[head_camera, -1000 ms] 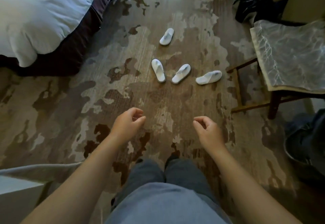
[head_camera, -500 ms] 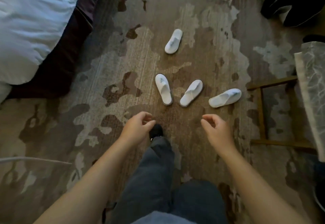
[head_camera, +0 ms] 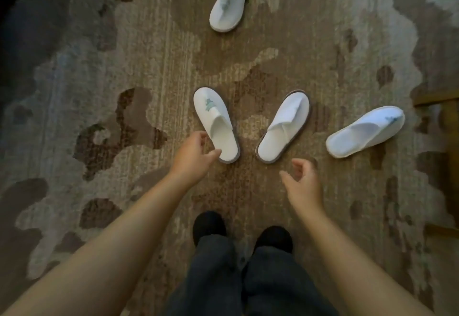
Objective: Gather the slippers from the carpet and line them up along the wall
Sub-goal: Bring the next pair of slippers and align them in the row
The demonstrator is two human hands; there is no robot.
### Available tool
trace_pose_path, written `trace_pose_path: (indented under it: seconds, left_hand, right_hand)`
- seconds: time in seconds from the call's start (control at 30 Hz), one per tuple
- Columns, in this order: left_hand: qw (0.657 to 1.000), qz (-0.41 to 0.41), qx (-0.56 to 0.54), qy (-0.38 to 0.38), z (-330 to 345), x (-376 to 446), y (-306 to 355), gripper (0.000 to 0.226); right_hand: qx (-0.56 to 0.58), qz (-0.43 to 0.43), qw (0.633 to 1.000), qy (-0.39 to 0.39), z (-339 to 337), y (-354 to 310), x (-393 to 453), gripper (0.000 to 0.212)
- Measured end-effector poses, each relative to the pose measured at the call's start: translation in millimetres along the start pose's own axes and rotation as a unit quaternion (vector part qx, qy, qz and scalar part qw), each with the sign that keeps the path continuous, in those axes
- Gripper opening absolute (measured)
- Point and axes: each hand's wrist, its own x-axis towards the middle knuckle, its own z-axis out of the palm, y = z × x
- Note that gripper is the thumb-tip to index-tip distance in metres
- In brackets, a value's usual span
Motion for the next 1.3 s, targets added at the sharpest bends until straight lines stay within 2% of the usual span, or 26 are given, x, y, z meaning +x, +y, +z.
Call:
trace_pose_path:
  seconds: [0.13, 0.27, 0.33, 0.43, 0.57, 0.63, 0.73, 0.87, 0.97, 1.13, 1.3]
  left_hand:
    - [0.999, -0.038, -0.007, 0.033, 83.6, 95.4, -68.0, 0.066]
    - [0.995, -0.063, -0.035, 0.068, 142.0, 167.8, -107.9, 0.066]
    - [0.990, -0.071, -0.074, 0.097, 159.0, 189.0, -120.0, 0.069]
    - [0.982, -0.083, -0.081, 0.152, 174.4, 197.6, -129.2, 0.079]
    - [0.981, -0.102, -0.075, 0.146, 182.8, 196.4, -127.0, 0.086]
    - [0.980, -0.118, -0.074, 0.143, 183.3, 198.7, -125.5, 0.080]
    - [0.978, -0.121, -0.074, 0.151, 185.6, 201.3, -123.0, 0.068]
    - [0.978, -0.081, -0.132, 0.136, 182.7, 193.1, -108.8, 0.048]
    - [0.979, -0.057, -0.162, 0.112, 158.6, 172.4, -83.2, 0.036]
    - [0.976, -0.026, -0.194, 0.100, 76.7, 81.6, -8.8, 0.025]
    - [0.976, 0.019, -0.186, 0.110, -22.7, -47.4, 99.0, 0.022]
  right_hand:
    - [-0.007, 0.037, 0.998, 0.041, 72.7, 70.1, 106.0, 0.051]
    - [0.023, 0.106, 0.990, 0.091, 123.2, 114.4, 183.7, 0.075]
    - [0.047, 0.099, 0.987, 0.121, 139.3, 123.2, 203.9, 0.085]
    - [0.024, 0.087, 0.984, 0.154, 149.9, 129.0, 215.1, 0.095]
    - [0.049, 0.097, 0.982, 0.152, 145.4, 128.2, 220.0, 0.106]
    - [0.064, 0.093, 0.983, 0.146, 141.6, 127.0, 220.5, 0.099]
    - [0.099, 0.093, 0.980, 0.147, 137.4, 126.5, 220.3, 0.075]
    - [0.124, 0.064, 0.983, 0.122, 129.5, 116.2, 216.1, 0.054]
    - [0.156, 0.032, 0.983, 0.096, 111.6, 90.1, 190.8, 0.046]
    - [0.198, -0.009, 0.978, 0.063, 36.8, 20.7, 92.0, 0.033]
    - [0.234, -0.029, 0.969, 0.073, -86.6, -70.6, -23.3, 0.033]
